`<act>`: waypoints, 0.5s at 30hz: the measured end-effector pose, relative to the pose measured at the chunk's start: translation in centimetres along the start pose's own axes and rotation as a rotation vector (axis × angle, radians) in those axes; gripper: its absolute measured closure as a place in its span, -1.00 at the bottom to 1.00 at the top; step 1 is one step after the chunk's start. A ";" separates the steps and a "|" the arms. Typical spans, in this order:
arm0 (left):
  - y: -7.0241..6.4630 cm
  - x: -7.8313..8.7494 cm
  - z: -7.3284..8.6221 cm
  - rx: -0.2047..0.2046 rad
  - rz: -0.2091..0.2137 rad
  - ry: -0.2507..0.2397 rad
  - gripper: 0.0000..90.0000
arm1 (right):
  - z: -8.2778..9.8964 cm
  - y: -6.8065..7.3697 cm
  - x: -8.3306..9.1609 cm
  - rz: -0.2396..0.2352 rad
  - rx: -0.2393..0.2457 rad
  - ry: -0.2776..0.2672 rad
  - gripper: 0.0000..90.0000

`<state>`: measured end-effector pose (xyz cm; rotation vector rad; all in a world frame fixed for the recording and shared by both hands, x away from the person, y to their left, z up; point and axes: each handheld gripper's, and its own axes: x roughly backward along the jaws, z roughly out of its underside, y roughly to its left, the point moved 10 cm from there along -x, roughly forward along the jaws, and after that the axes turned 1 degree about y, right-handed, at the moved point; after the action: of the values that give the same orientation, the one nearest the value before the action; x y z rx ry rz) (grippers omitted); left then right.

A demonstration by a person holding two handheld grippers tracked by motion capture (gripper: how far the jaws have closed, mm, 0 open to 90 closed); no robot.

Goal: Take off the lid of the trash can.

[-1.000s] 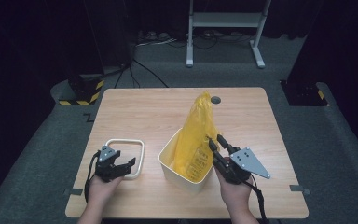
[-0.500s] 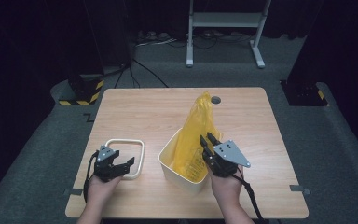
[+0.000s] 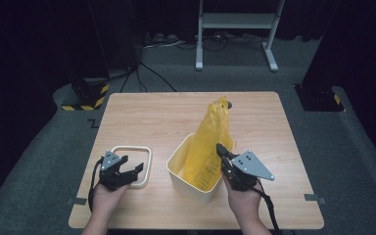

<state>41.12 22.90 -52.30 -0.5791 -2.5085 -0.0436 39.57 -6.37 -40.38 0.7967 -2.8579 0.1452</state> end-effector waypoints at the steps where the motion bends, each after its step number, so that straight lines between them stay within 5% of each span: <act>1: -0.7 0.4 -0.8 -0.008 0.011 -0.028 -0.38 | -0.2 0.0 0.4 -0.006 -0.002 -0.010 1.00; 9: -3.9 2.7 -4.8 -0.036 0.062 -0.170 -0.42 | -0.1 0.7 2.5 -0.053 0.003 -0.055 1.00; 13: -7.3 3.5 -7.3 -0.078 0.115 -0.229 -0.46 | 0.4 1.3 2.3 -0.079 0.007 -0.041 1.00; 14: -7.3 3.5 -7.3 -0.078 0.115 -0.229 -0.47 | 0.4 1.5 2.3 -0.083 0.009 -0.040 1.00; 15: -8.6 3.4 -7.9 -0.113 0.121 -0.232 -0.48 | 0.4 1.7 2.3 -0.085 0.012 -0.044 1.00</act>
<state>39.13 15.26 -43.10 -0.8230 -2.7017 -0.0770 36.72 -6.14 -40.37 0.9337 -2.8600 0.1352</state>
